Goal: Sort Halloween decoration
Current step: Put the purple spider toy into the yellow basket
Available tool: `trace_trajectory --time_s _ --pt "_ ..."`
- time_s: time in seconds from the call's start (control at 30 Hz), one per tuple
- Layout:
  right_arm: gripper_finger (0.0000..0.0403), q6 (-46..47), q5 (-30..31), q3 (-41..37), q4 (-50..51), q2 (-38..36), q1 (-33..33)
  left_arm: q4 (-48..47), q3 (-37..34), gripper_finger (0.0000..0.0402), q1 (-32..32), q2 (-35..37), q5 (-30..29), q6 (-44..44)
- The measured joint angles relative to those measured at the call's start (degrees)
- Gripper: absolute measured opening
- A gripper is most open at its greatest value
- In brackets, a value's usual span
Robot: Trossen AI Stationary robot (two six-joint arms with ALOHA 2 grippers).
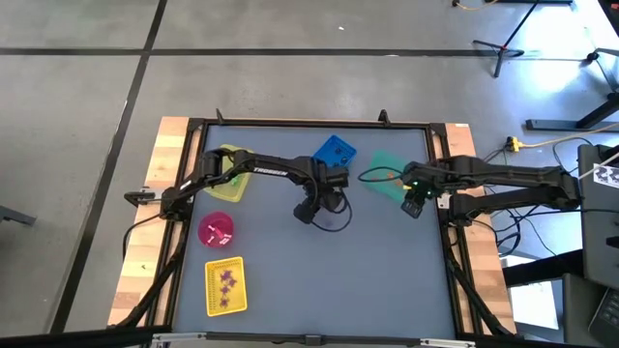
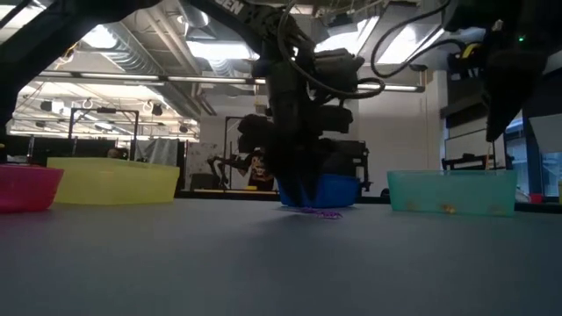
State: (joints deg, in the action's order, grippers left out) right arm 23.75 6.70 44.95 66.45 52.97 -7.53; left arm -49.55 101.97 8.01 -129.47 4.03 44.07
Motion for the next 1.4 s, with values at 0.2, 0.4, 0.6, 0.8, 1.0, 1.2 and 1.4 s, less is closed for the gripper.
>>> trace_trajectory --time_s 0.2,0.4,0.6,0.8,1.0,1.2,1.4 --pt "0.0200 -0.1 -1.8 -0.8 -4.1 0.0 0.0 1.8 0.0 0.0164 0.0 -1.3 -0.2 0.0" --pt "0.0200 0.0 -1.7 -0.8 -5.0 0.0 0.0 1.5 0.1 0.0164 0.4 -1.8 -0.3 -0.2" --pt "0.0200 -0.1 -1.8 -0.8 -5.1 0.0 0.0 1.3 0.1 0.0164 1.2 -1.9 -0.6 -0.5" --pt "0.0200 -0.1 -1.8 -0.8 -5.1 0.0 0.0 0.4 0.1 0.0156 1.8 -1.9 0.3 -2.0" --pt "0.0200 -0.1 -1.8 -0.8 -5.1 0.0 0.0 0.1 0.1 0.0151 1.8 -2.0 0.5 -2.6" --pt "0.0200 -0.1 -1.8 -0.8 -5.1 0.0 0.0 -0.9 0.1 0.0151 1.8 -2.0 0.4 -3.4" --pt "0.0200 -0.1 -1.8 -0.8 -5.1 0.0 0.0 -1.2 0.1 0.0141 1.8 -2.0 0.4 -3.5"
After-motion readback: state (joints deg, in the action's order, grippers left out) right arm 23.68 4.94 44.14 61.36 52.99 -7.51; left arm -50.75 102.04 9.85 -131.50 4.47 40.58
